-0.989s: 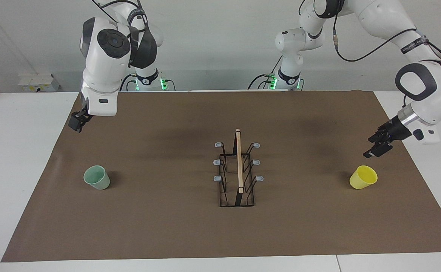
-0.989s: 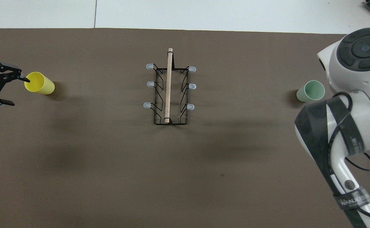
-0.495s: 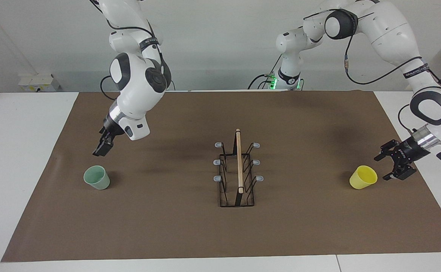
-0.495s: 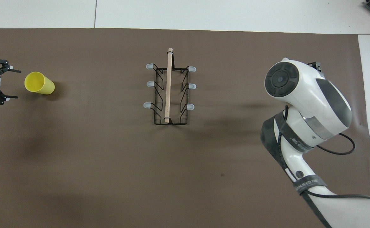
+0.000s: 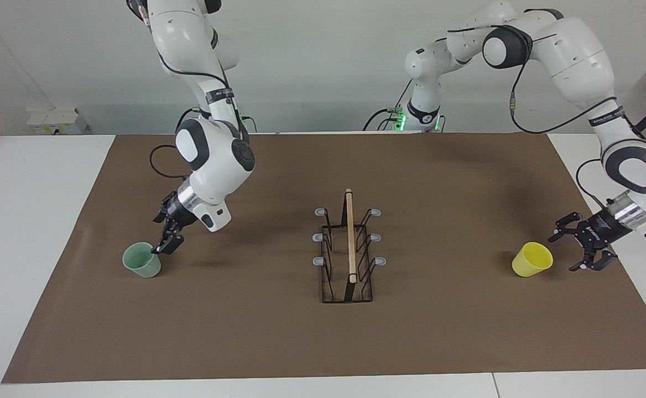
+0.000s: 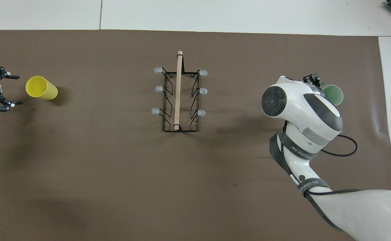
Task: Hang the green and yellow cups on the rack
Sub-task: 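Reach the left gripper to the yellow cup while the right gripper reaches the green cup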
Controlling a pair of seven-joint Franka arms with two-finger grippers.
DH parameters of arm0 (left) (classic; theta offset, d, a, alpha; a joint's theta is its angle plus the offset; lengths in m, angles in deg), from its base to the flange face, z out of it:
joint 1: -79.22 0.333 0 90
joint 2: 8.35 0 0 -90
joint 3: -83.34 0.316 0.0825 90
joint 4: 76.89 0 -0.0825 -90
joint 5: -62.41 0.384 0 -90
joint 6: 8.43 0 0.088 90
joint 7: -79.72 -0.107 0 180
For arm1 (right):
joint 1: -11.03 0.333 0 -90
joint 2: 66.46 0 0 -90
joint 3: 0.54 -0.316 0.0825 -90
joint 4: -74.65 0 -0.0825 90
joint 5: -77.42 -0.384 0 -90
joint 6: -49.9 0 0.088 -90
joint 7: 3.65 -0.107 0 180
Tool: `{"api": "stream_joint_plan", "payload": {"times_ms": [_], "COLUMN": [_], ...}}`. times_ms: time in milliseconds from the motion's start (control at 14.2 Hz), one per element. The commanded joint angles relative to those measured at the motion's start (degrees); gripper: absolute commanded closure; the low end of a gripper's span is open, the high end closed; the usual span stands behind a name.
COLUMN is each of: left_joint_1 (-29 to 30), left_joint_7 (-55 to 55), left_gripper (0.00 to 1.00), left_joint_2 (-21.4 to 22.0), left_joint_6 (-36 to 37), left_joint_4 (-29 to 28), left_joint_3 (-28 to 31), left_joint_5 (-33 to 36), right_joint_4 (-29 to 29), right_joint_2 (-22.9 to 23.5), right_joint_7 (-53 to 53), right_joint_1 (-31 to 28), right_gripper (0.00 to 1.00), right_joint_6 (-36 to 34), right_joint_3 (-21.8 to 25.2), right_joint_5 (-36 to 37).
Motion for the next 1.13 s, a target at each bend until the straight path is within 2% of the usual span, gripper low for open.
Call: {"api": "stream_joint_plan", "payload": {"times_ms": [0,495,707,1060], "left_joint_1": [0.2,1.1,1.2,0.8], "left_joint_7": [3.4,6.3,6.2,6.2], "left_gripper": [0.0,0.0,0.0,0.0], "left_joint_2": [-0.5,3.1,4.0,4.3], "left_joint_6": [-0.7,1.2,4.7,4.4], "left_joint_4": [-2.2,-10.1,-11.4,-12.3], "left_joint_3": [-0.3,-0.3,-0.3,-0.4], "left_joint_5": [-5.1,-13.4,-15.5,-17.2], "right_joint_4": [0.0,-1.0,-3.7,-6.3], "right_joint_2": [3.7,6.3,6.1,5.6], "right_joint_7": [-3.4,-8.9,-11.6,-15.7], "right_joint_1": [2.1,2.0,0.7,-1.2], "right_gripper": [0.0,0.0,0.0,0.0], "right_joint_6": [0.8,2.6,5.9,8.1], "right_joint_3": [-0.1,-0.1,-0.1,-0.1], "right_joint_5": [5.8,11.0,14.5,17.7]}}
